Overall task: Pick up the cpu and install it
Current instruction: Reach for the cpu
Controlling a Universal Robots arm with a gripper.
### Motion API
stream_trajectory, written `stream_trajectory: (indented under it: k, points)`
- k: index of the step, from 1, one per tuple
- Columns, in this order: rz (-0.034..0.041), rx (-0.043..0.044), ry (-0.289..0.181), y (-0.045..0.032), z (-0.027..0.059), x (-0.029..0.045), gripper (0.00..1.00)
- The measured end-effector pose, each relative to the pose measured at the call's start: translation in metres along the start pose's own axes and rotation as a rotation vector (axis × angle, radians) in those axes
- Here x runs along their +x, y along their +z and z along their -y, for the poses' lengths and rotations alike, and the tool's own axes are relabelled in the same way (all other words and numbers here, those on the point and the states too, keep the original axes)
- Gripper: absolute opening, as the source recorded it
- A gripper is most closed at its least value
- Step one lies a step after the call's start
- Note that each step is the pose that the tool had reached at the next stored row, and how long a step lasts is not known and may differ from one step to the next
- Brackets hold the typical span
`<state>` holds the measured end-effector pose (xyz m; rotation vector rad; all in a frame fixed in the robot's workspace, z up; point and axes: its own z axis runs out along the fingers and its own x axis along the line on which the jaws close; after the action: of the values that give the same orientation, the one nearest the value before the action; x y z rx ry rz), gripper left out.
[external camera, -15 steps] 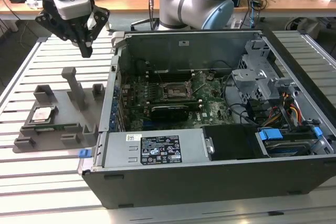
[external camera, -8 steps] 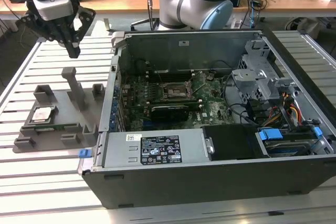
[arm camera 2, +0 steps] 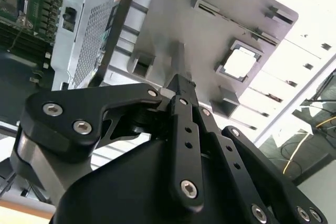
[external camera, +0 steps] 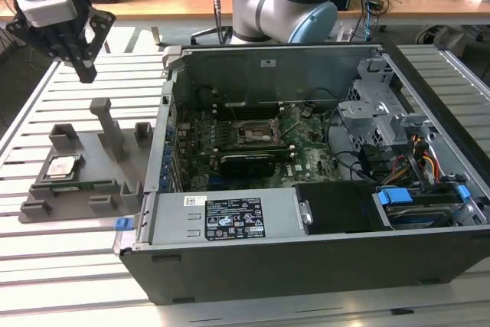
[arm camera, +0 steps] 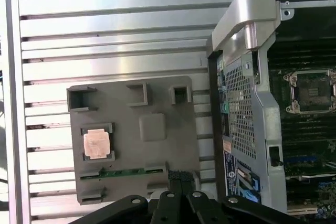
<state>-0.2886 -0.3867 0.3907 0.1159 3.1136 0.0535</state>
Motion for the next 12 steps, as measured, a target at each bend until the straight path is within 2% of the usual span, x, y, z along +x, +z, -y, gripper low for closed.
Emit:
stream_trajectory:
  k: [5,12]
  points:
    - [0.0001,0.0014,-0.001,0.0001,-0.0007,0.0221,0.11]
    - [0.0001,0.0014,-0.001,-0.0002,0.0012,0.0463,0.11]
